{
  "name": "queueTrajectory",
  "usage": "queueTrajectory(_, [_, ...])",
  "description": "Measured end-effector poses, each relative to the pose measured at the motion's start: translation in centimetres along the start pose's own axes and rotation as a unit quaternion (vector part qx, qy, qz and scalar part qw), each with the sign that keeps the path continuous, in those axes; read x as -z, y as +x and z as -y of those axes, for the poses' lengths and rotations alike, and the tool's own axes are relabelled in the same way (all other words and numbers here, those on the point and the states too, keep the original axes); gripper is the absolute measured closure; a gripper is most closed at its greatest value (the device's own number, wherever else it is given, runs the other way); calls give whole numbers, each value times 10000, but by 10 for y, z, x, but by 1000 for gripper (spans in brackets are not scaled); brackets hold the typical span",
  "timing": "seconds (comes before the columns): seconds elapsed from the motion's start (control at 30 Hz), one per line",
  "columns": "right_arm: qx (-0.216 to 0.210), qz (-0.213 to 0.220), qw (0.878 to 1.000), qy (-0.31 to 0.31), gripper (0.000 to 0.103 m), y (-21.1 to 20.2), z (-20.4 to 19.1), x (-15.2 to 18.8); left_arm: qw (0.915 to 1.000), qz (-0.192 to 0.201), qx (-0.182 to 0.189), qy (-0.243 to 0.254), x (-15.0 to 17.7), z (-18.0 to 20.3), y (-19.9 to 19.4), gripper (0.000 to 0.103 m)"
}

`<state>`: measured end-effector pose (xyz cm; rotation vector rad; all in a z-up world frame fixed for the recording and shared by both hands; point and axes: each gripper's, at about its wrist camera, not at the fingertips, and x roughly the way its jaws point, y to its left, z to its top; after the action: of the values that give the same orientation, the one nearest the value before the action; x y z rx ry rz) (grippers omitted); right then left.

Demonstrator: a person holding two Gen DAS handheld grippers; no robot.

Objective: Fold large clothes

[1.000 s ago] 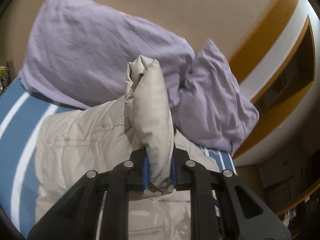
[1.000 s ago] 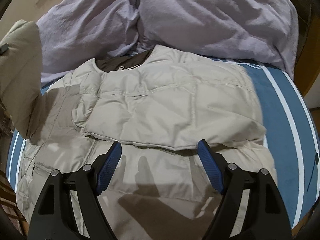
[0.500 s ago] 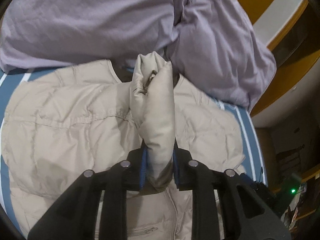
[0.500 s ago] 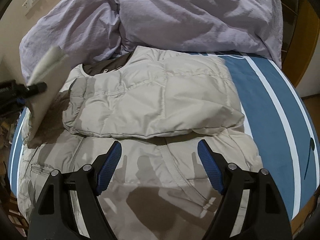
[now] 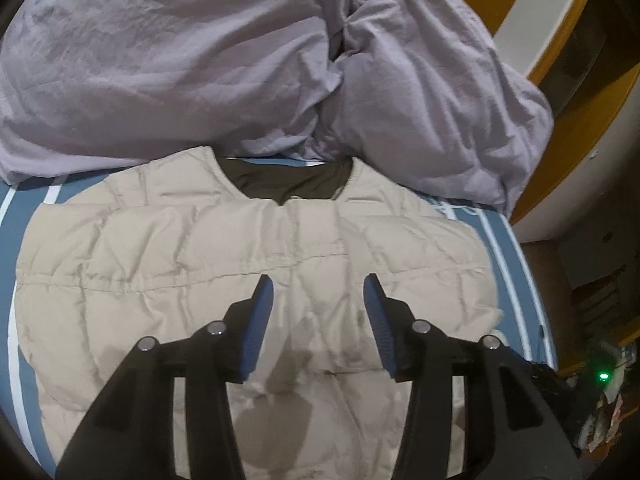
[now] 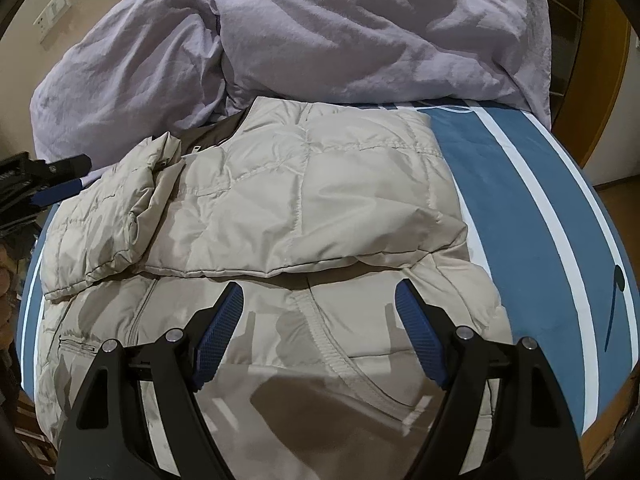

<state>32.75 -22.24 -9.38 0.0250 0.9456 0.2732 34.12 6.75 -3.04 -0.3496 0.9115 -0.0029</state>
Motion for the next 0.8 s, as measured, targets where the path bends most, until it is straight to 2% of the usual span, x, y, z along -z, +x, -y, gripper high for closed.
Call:
queueTrajectory(0.17, [13,-34,10000,18,23,1,4,1,9993,-131,-323,119,5,-3,21,55])
queueTrajectory(0.33, [43,-98,9999,65,23,3,9,4,9982,-409,-412,148,16,-4,45,55])
queueTrajectory(0.47, [65,-143,9998,119,23,6,12,6,9969,-480,-530,322,24,2,57,54])
queueTrajectory(0.67, [69,-205,9996,162,23,11,12,9,9963,-564,-567,329,28,-2,72,52])
queueTrajectory(0.8, [61,-214,9997,141,23,11,9,10,9962,-575,-538,361,25,-1,67,52])
